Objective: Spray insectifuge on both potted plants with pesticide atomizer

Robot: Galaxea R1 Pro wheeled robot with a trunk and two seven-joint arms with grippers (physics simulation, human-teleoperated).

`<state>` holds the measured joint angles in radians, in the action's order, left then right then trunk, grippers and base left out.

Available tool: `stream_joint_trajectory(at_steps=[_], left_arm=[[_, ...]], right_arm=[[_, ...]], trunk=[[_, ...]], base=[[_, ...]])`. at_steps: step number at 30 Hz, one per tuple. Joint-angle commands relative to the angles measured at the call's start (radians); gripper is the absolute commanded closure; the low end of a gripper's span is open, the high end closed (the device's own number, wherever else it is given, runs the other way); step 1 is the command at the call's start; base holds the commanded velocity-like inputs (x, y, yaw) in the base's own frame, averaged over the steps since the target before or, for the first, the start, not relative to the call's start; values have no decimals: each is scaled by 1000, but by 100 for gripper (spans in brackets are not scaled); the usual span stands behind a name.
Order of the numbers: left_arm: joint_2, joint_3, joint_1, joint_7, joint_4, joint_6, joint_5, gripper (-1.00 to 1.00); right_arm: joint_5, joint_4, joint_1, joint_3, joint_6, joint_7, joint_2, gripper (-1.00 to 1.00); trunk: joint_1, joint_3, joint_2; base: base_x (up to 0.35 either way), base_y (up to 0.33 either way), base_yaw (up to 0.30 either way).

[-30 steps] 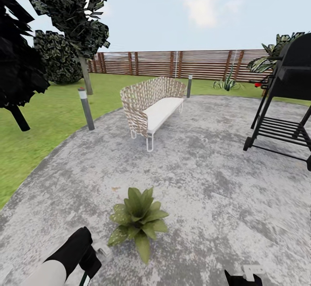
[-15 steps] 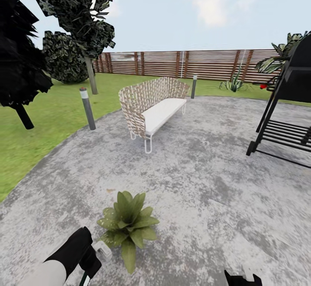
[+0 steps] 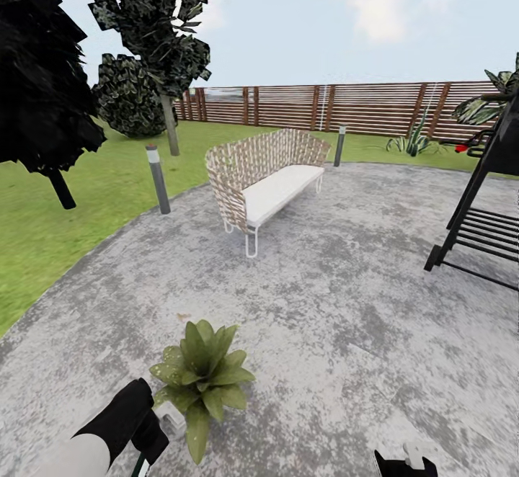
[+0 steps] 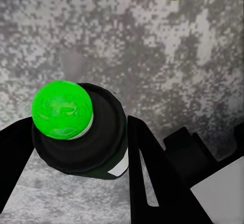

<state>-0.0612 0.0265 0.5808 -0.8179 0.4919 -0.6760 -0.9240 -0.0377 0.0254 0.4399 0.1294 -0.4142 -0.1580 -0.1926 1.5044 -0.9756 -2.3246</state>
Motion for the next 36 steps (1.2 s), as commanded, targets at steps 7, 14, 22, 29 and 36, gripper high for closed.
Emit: stream_joint_trajectory(at_steps=[7, 14, 22, 29, 36], left_arm=[[1, 0, 0, -7, 1, -5, -7, 100], [0, -2, 0, -7, 0, -5, -7, 100], [1, -4, 0, -7, 0, -5, -7, 100], [1, -3, -1, -7, 0, -5, -7, 100], [1, -3, 0, -7, 0, -5, -7, 100]], right_arm=[[-4, -1, 0, 9, -3, -6, 0, -100], [-4, -1, 1, 9, -2, -6, 0, -100], [-4, -1, 1, 9, -2, -6, 0, -100], [-4, -1, 1, 9, -2, -6, 0, -100], [-4, -1, 1, 9, -3, -6, 0, -100]], trunk=[[0, -1, 0], [0, -1, 0], [0, -1, 0], [0, -1, 0], [0, -1, 0]], base=[[0, -230, 205], [0, -10, 278], [0, -42, 181], [0, -261, 3], [0, -238, 199]])
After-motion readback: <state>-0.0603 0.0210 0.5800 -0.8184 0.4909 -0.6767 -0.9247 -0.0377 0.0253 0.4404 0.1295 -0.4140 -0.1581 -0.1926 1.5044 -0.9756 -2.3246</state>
